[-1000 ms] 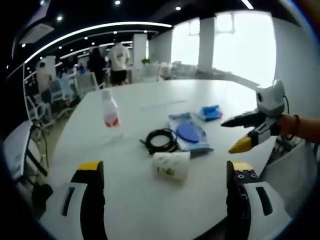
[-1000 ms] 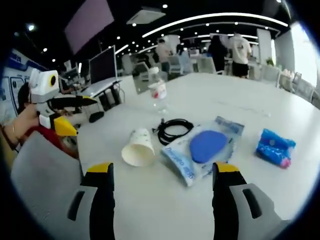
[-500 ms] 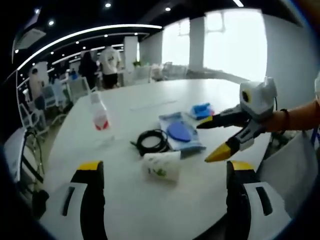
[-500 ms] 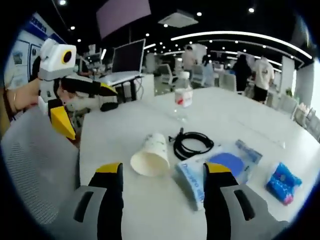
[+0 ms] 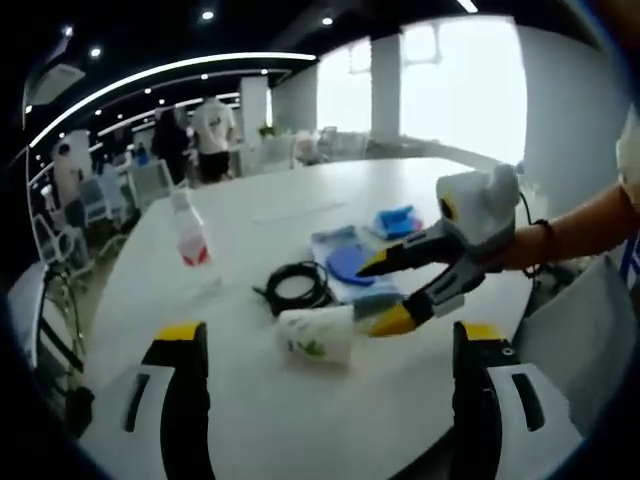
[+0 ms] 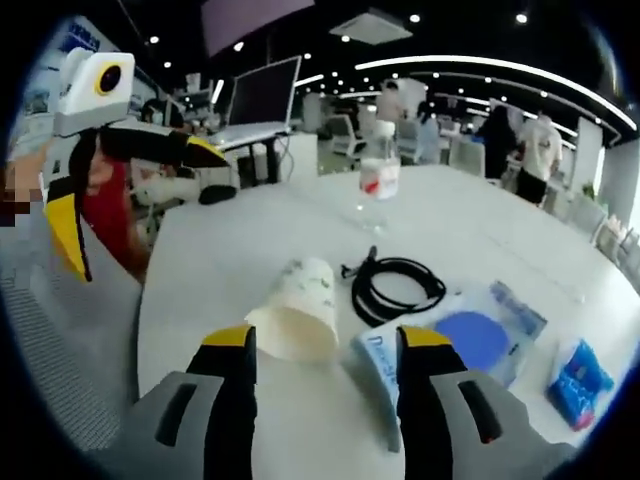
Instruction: Arrange the tabletop items into an orderly group along one side of the table until the central work area is clear of visible clutter.
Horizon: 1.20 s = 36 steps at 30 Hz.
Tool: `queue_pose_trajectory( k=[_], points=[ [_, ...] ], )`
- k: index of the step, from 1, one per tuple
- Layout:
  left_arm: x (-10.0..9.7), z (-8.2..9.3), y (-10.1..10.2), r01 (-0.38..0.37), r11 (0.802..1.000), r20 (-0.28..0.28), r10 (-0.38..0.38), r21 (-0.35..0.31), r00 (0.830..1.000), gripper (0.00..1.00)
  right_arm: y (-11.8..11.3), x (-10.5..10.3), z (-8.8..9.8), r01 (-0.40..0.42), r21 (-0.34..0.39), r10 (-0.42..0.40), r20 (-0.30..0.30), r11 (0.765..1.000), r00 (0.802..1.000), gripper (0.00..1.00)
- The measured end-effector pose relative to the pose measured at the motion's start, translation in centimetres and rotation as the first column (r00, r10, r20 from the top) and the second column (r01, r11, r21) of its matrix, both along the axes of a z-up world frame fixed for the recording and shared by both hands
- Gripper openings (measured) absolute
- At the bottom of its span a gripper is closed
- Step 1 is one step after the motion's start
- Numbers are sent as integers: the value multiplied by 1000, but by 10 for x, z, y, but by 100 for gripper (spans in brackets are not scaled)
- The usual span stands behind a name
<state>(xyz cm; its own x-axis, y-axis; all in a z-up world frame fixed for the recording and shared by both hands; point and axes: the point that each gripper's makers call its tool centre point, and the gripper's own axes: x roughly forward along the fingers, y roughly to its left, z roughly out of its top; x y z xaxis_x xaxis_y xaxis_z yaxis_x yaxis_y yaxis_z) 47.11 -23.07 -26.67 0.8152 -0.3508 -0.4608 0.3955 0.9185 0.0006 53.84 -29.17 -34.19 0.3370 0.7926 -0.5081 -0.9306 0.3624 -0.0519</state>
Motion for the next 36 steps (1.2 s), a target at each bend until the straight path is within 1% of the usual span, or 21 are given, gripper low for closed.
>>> queue_pose_trajectory(
  k=[5, 7, 11, 15, 18, 20, 22, 26, 28, 31, 32, 33, 34, 36],
  points=[
    [-2, -4, -5, 15, 1000, -11, -15, 4, 1000, 99, 5, 9, -8, 5, -14, -6, -4, 1000, 1000, 42],
    [-1, -4, -5, 13, 1000, -11, -13, 5, 1000, 99, 7, 12, -10, 9, -16, -10, -13, 1000, 1000, 38],
    [0, -6, -5, 12, 1000, -14, -12, -2, 1000, 99, 12, 13, -14, -11, -22, 11, -22, 1000, 1000, 32],
    [0, -7, -4, 18, 1000, -18, -17, 11, 1000, 99, 15, 12, -13, -15, -15, 15, -26, 1000, 1000, 24],
    [0, -7, -3, 15, 1000, -18, -15, 12, 1000, 99, 17, 13, -16, -11, -19, 10, -35, 1000, 999, 14],
    [-1, -7, -3, 14, 1000, -18, -14, 13, 1000, 99, 18, 12, -19, -14, -34, 13, -21, 999, 1000, 7],
    [-1, -6, -2, 12, 1000, -16, -12, 15, 1000, 99, 20, 12, -20, -20, -47, 19, -16, 999, 1000, 3],
    [-2, -5, 2, 5, 1000, -13, -5, 21, 1000, 99, 22, 11, -18, -21, -47, 20, -14, 999, 1000, 2],
    [-3, -4, 3, 3, 1000, -7, -3, 22, 1000, 99, 22, 10, -13, -15, -33, 14, -28, 999, 1000, 2],
    [-3, -1, 6, 3, 1000, 3, -3, 28, 1000, 99, 17, 6, -12, 37, -24, -40, -136, 999, 990, 2],
    [-3, 0, 6, 4, 1000, 8, -4, 30, 1000, 99, 14, 4, -11, 61, -22, -64, -198, 998, 978, 2],
    [-3, 1, 7, 4, 999, 9, -4, 33, 1000, 99, 12, 2, -11, 79, -14, -80, -237, 997, 968, 2],
    [-3, 1, 8, 4, 999, 12, -5, 37, 1000, 99, 11, 2, -8, 91, 0, -88, -271, 996, 959, 2],
    [-3, 2, 8, 6, 999, 17, -7, 42, 1000, 99, 7, 2, -3, 116, 14, -106, -302, 993, 947, 2]
  ],
)
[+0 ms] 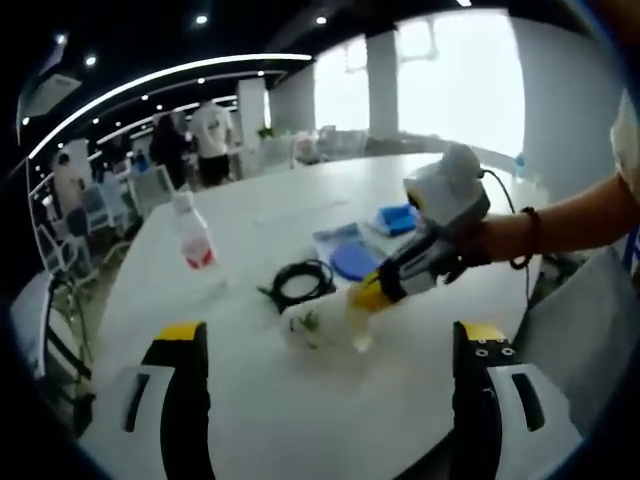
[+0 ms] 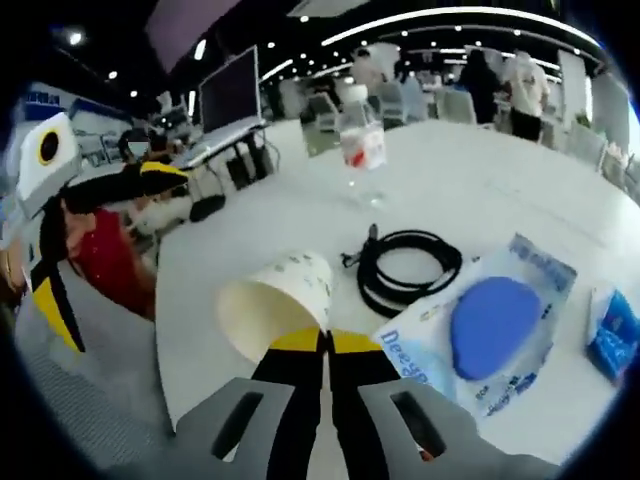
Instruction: Arrange the tabletop items into an orderly group along one side of the table until the central work area is clear of visible clutter.
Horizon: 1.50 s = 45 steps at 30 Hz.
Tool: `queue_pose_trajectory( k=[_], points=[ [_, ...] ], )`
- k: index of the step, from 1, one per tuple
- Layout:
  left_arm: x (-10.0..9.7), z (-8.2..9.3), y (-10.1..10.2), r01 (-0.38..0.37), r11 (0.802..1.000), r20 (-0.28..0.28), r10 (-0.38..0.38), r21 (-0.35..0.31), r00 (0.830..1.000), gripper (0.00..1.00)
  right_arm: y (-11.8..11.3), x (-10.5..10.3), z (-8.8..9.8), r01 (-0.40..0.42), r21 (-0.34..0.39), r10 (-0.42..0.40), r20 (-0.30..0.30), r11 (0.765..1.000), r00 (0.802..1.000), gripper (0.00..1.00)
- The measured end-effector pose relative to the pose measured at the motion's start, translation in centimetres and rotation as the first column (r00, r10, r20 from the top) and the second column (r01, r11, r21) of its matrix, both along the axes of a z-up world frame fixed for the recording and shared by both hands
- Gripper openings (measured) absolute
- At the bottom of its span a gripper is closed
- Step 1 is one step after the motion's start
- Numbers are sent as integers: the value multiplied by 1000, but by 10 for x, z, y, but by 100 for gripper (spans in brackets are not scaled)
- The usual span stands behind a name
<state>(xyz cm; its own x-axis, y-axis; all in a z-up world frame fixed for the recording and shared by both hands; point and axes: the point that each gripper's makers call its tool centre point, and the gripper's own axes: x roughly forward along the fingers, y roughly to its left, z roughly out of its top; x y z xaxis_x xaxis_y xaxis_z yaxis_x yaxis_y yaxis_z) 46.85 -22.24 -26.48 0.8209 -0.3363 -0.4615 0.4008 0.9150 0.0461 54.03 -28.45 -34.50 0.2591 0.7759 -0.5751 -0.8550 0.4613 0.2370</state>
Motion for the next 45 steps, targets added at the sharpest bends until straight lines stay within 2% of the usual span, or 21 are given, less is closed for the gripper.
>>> queue_pose_trajectory(
  k=[3, 6, 7, 9, 12, 14, 19, 21, 25, 30, 36, 38, 40, 42, 44, 45],
  points=[
    [0, 1, 1, 8, 1000, 7, -9, 19, 1000, 99, -5, -3, 12, 30, 45, -27, -62, 999, 998, 1],
    [0, 1, 1, 18, 999, 13, -19, 46, 1000, 99, -11, -5, 19, 31, 50, -27, -77, 998, 997, 1],
    [0, 1, 1, 23, 998, 12, -24, 56, 1000, 99, -14, -8, 20, 32, 39, -28, -109, 999, 994, 1],
    [0, 1, 0, 25, 998, 12, -26, 59, 1000, 99, -16, -13, 24, 23, 38, -18, -123, 999, 992, 1],
    [0, 5, -4, 42, 997, 38, -44, 66, 998, 98, -18, -26, 34, 7, 53, 3, -182, 999, 983, 1],
    [1, 8, -7, 64, 993, 59, -70, 96, 996, 98, -19, -35, 40, 4, 59, 10, -229, 998, 973, 1],
    [2, 12, -10, 90, 984, 93, -106, 154, 990, 97, -22, -45, 51, -9, 41, 19, -242, 999, 970, 1],
    [2, 16, -12, 107, 981, 116, -126, 162, 985, 94, -24, -49, 55, -11, 27, 18, -253, 1000, 967, 1],
    [2, 15, -13, 129, 977, 120, -150, 170, 981, 95, -26, -55, 66, -18, 22, 23, -253, 1000, 967, 1],
    [0, 16, -17, 194, 949, 150, -235, 248, 960, 92, -28, -63, 76, -27, 14, 30, -261, 1000, 965, 1],
    [-1, 16, -26, 261, 917, 161, -319, 303, 934, 89, -32, -66, 85, -34, -1, 33, -255, 999, 966, 1],
    [-2, 15, -32, 306, 883, 159, -380, 355, 911, 85, -31, -68, 88, -39, 0, 37, -254, 999, 966, 1],
    [0, 18, -35, 297, 871, 181, -389, 392, 903, 84, -33, -70, 87, -52, -28, 43, -247, 998, 968, 1],
    [-1, 18, -41, 323, 843, 181, -431, 431, 884, 83, -35, -70, 85, -73, -60, 57, -226, 996, 972, 1],
    [-2, 19, -47, 340, 829, 192, -458, 443, 868, 80, -34, -71, 84, -86, -79, 68, -206, 993, 976, 1],
    [-2, 19, -48, 341, 826, 188, -460, 449, 868, 78, -34, -72, 83, -91, -89, 71, -205, 992, 976, 1]
  ],
)
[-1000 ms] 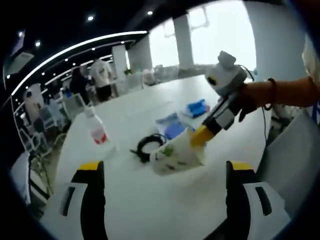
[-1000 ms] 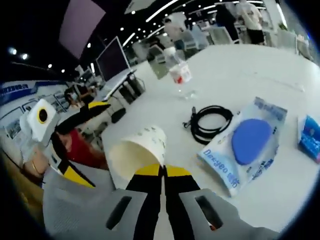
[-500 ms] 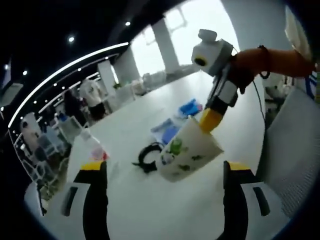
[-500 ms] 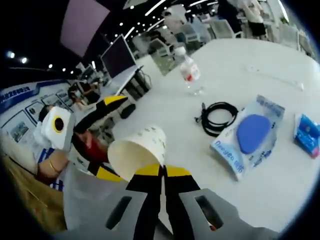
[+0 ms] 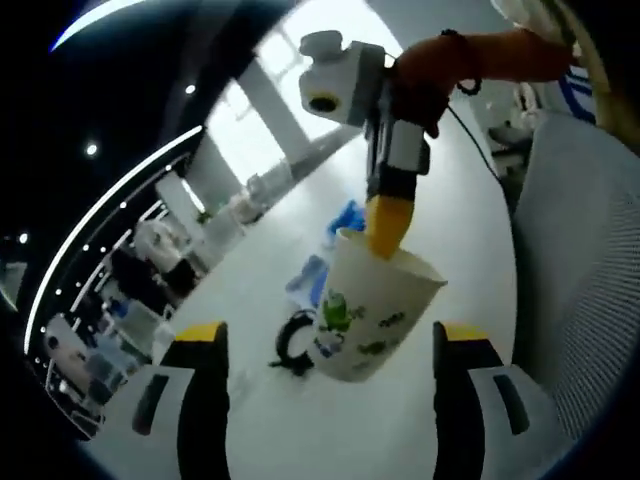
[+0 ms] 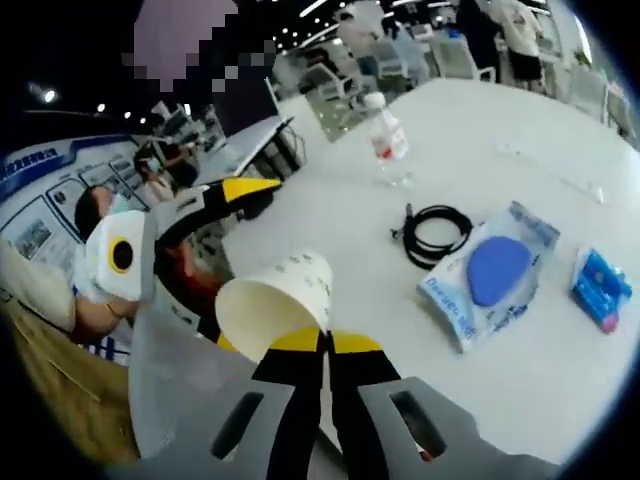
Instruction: Arrange the tabletop items into an orderly group along one side of the table until the central work area is clear of visible clutter.
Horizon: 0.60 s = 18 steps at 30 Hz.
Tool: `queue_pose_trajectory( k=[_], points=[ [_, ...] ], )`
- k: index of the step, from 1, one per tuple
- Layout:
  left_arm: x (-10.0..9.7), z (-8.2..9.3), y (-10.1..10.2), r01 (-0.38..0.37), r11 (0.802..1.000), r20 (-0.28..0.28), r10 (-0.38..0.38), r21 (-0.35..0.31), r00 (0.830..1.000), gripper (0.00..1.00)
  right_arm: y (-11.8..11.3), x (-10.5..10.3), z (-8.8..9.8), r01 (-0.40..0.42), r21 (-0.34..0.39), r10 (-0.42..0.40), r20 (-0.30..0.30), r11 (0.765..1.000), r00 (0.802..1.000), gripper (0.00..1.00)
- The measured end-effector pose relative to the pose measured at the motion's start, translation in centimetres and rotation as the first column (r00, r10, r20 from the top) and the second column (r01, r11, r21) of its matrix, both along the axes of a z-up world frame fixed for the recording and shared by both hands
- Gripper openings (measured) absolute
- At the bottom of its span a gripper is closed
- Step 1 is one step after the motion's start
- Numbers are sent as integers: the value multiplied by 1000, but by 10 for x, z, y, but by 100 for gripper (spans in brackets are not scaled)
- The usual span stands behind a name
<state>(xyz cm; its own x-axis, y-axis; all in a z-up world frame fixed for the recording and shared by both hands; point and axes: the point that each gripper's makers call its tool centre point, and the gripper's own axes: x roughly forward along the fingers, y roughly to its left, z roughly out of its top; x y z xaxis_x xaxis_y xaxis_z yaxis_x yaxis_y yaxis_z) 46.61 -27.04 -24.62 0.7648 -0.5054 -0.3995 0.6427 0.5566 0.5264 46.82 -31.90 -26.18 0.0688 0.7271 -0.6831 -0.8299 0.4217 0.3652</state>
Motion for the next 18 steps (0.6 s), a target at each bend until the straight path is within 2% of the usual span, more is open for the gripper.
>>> queue_pose_trajectory(
  k=[5, 8, 11, 12, 13, 14, 17, 18],
  points=[
    [0, -5, -4, 38, 997, 11, -39, 73, 999, 67, 0, -4, 0, -39, -32, 40, 19, 999, 999, 2],
    [-4, -8, -8, 73, 994, -15, -72, 83, 997, 58, -1, -2, 1, -40, -33, 41, 30, 999, 999, 2],
    [-7, -10, -12, 101, 988, -18, -100, 113, 995, 50, -1, -1, 2, -38, -31, 39, 29, 999, 999, 2],
    [-8, -12, -14, 113, 987, -29, -110, 116, 994, 46, -1, -1, 2, -39, -30, 40, 30, 999, 999, 2],
    [-12, -17, -16, 130, 985, -66, -123, 111, 990, 41, -2, -1, 2, -40, -30, 41, 31, 999, 999, 2],
    [-15, -22, -17, 128, 986, -104, -117, 110, 988, 39, -2, -1, 2, -38, -32, 39, 30, 999, 999, 2],
    [-15, -22, -17, 127, 980, -79, -116, 151, 990, 38, -2, -3, 0, -47, -33, 48, 23, 998, 999, 2],
    [-16, -24, -17, 128, 980, -90, -115, 151, 989, 38, -2, -4, 0, -50, -36, 51, 22, 998, 998, 2]
  ],
)
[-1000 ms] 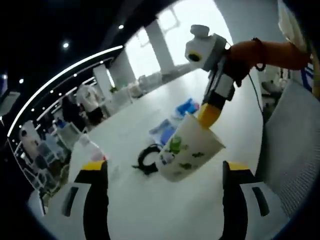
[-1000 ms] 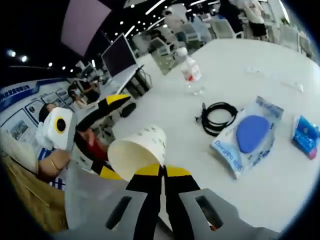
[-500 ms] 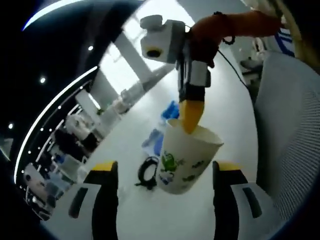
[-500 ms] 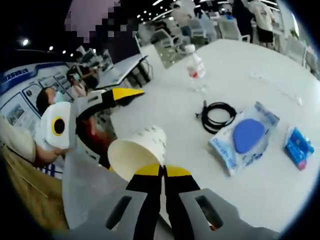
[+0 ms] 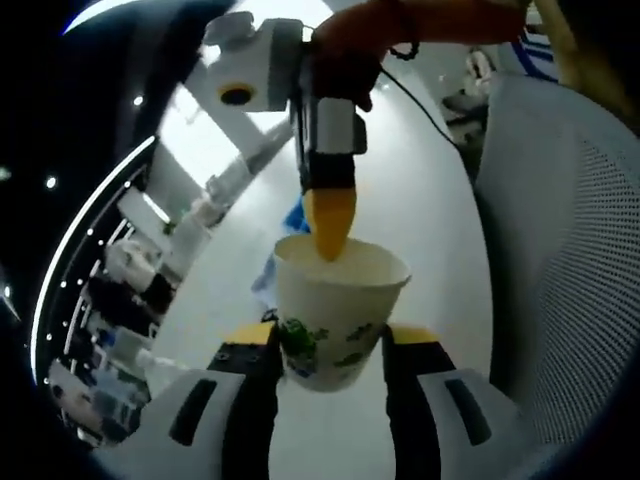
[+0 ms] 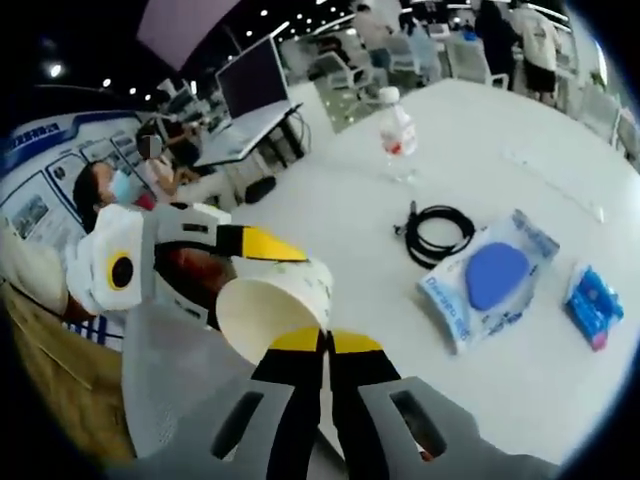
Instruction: Arrange the tabletop items into an orderly group along one side of the table until the central work area is clear of visible clutter.
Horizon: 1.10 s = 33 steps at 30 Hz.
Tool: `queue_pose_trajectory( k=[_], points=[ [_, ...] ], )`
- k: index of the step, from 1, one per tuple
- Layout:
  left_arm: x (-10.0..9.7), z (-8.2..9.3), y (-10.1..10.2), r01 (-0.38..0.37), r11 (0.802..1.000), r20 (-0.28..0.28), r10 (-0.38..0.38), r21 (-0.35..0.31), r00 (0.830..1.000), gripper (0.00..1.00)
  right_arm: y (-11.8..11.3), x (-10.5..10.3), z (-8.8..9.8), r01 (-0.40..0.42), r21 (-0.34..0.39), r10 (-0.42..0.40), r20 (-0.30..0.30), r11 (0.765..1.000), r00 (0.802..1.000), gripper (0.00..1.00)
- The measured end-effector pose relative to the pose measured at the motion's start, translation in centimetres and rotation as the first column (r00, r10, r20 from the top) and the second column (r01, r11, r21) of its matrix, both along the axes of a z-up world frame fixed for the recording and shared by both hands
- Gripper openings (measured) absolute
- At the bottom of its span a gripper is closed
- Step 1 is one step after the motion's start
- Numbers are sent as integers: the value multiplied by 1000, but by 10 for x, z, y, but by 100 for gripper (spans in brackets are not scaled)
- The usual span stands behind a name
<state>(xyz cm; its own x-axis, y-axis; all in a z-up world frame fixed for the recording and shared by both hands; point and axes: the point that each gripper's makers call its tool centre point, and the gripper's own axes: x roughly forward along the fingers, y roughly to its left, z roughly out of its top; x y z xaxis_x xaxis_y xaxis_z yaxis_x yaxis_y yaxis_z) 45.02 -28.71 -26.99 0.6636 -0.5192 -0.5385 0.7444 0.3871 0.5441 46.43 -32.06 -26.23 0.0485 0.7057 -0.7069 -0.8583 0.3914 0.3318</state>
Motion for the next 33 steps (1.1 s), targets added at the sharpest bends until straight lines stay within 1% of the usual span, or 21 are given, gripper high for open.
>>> queue_pose_trajectory(
  k=[4, 6, 7, 8, 11, 13, 15, 16, 17, 18, 20, 21, 22, 24, 26, 27, 28, 30, 31, 33],
  points=[
    [0, -4, 2, -16, 1000, -35, 15, -17, 999, 37, 2, -1, -2, 4, -6, -4, 4, 1000, 1000, 2],
    [1, -4, 2, -24, 999, -38, 23, -25, 999, 37, 2, 1, -1, 6, -4, -6, 13, 1000, 1000, 2],
    [0, -3, 3, -34, 999, -46, 32, -36, 998, 37, 3, 2, -1, 10, 0, -10, 13, 1000, 1000, 2],
    [0, -3, 2, -52, 996, -66, 48, -67, 997, 37, 3, 3, 0, 16, 6, -16, 11, 1000, 1000, 2],
    [0, 0, 2, -74, 990, -93, 63, -123, 994, 37, 4, 5, 5, 35, 29, -35, -5, 999, 999, 2],
    [-1, 2, 2, -123, 970, -152, 92, -210, 984, 37, 6, 6, 9, 41, 51, -41, -1, 998, 999, 2],
    [-1, 5, 2, -157, 951, -186, 108, -268, 977, 37, 9, 8, 15, 50, 81, -50, 6, 995, 999, 2],
    [0, 6, 2, -158, 948, -184, 110, -275, 977, 37, 10, 8, 16, 54, 86, -54, 5, 995, 999, 2],
    [0, 8, 3, -169, 939, -189, 116, -300, 975, 37, 12, 10, 19, 59, 105, -60, 11, 993, 998, 2],
    [1, 9, 4, -187, 928, -193, 129, -323, 973, 37, 15, 12, 24, 59, 130, -63, 32, 990, 997, 2],
    [3, 12, 4, -207, 912, -203, 141, -353, 969, 37, 16, 13, 27, 61, 142, -68, 41, 988, 997, 2],
    [3, 13, 4, -227, 898, -221, 151, -377, 964, 37, 17, 14, 29, 62, 149, -70, 45, 987, 997, 2],
    [3, 15, 3, -254, 875, -249, 160, -412, 955, 37, 18, 15, 30, 65, 157, -74, 50, 986, 996, 3],
    [3, 17, 2, -277, 850, -278, 162, -448, 947, 37, 20, 17, 35, 76, 185, -87, 51, 980, 995, 3],
    [5, 20, 3, -292, 830, -281, 171, -475, 944, 37, 22, 19, 40, 85, 213, -100, 56, 973, 993, 3],
    [5, 21, 2, -308, 812, -301, 172, -496, 938, 37, 23, 21, 42, 90, 227, -105, 56, 970, 993, 3],
    [5, 22, 2, -315, 802, -307, 173, -507, 936, 37, 24, 22, 43, 92, 235, -109, 58, 967, 992, 3],
    [6, 25, 1, -335, 774, -318, 181, -537, 931, 37, 27, 23, 49, 96, 267, -117, 63, 959, 991, 4],
    [6, 26, 1, -335, 770, -318, 181, -543, 931, 37, 28, 23, 50, 95, 275, -117, 65, 957, 991, 4],
    [6, 28, 0, -342, 754, -317, 186, -560, 930, 37, 30, 23, 55, 101, 305, -124, 57, 947, 991, 4]
  ],
)
